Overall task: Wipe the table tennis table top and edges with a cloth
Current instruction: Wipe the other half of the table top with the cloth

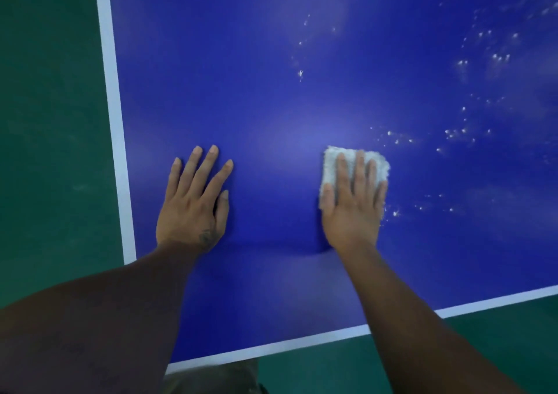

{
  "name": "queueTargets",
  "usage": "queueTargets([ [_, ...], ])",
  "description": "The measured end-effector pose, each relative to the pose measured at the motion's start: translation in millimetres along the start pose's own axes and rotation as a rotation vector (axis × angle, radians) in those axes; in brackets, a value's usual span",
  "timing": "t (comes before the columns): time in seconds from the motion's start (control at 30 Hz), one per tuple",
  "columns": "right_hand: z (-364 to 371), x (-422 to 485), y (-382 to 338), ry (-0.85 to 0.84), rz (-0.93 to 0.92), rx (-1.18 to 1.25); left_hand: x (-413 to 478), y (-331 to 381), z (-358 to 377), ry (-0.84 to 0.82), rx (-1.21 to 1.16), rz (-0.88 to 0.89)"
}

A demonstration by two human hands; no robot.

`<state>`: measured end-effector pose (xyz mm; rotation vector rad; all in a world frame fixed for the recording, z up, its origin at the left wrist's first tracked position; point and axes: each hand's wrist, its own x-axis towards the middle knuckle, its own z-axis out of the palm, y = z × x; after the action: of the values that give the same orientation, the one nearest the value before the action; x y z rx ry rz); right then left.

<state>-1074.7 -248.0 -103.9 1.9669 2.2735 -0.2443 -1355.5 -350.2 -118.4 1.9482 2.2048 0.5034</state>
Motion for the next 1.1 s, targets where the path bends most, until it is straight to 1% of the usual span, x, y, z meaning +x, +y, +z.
queueTargets([
  [0.07, -7.3, 1.7, 17.4, -0.03, 0.048, -0.026, -0.1, -0.2, -0.4, -0.013, 0.0, -0.009],
  [0.13, -9.9, 2.3, 10.6, -0.046, 0.042, -0.051, 0.2, 0.1, -0.5, -0.035, -0.001, -0.016],
  [0.23, -8.1, 16.1, -44.6, -0.057, -0.067, -0.042, -0.6, -0.8, -0.3, -0.044, -0.012, -0.024],
  [0.33, -5.7, 50.3, -115.3, -0.006, -0.211, 0.01, -0.8, -2.8, 2.0, -0.032, -0.024, -0.026],
  [0.4, -6.6, 77.9, -149.5, 0.024, -0.208, 0.045, -1.6, -4.2, 3.4, -0.032, -0.024, -0.022],
  [0.47, -8.0, 106.0, -165.9, 0.045, -0.193, 0.064, -1.9, -5.0, 4.8, -0.032, -0.015, -0.018],
  [0.53, -12.0, 129.1, -162.0, 0.036, -0.214, 0.059, -1.5, -5.6, 5.7, -0.027, -0.009, -0.016],
  [0.6, -16.9, 143.1, -137.3, 0.014, -0.199, 0.044, -1.4, -5.8, 6.8, -0.018, -0.015, -0.014],
  [0.77, -31.8, 145.8, -48.6, 0.011, 0.029, 0.021, -2.5, -6.8, 8.4, -0.024, -0.011, -0.022],
  [0.87, -34.5, 134.7, -37.7, -0.017, 0.094, 0.016, -0.9, -4.9, 5.4, -0.033, -0.008, -0.031],
  [0.93, -33.6, 126.0, -60.8, -0.027, 0.04, -0.036, 0.7, -2.4, 2.4, -0.026, -0.01, -0.053],
  [0.97, -31.8, 124.0, -78.7, -0.029, -0.034, -0.063, 3.4, 0.3, 1.6, -0.01, -0.013, -0.088],
  [1.03, -28.7, 129.2, -122.8, -0.022, -0.206, -0.067, 15.2, 9.3, 2.4, 0.028, -0.018, -0.201],
  [1.1, -29.6, 146.6, -162.6, 0.004, -0.296, -0.008, 35.7, 21.4, 5.5, 0.051, -0.028, -0.318],
])
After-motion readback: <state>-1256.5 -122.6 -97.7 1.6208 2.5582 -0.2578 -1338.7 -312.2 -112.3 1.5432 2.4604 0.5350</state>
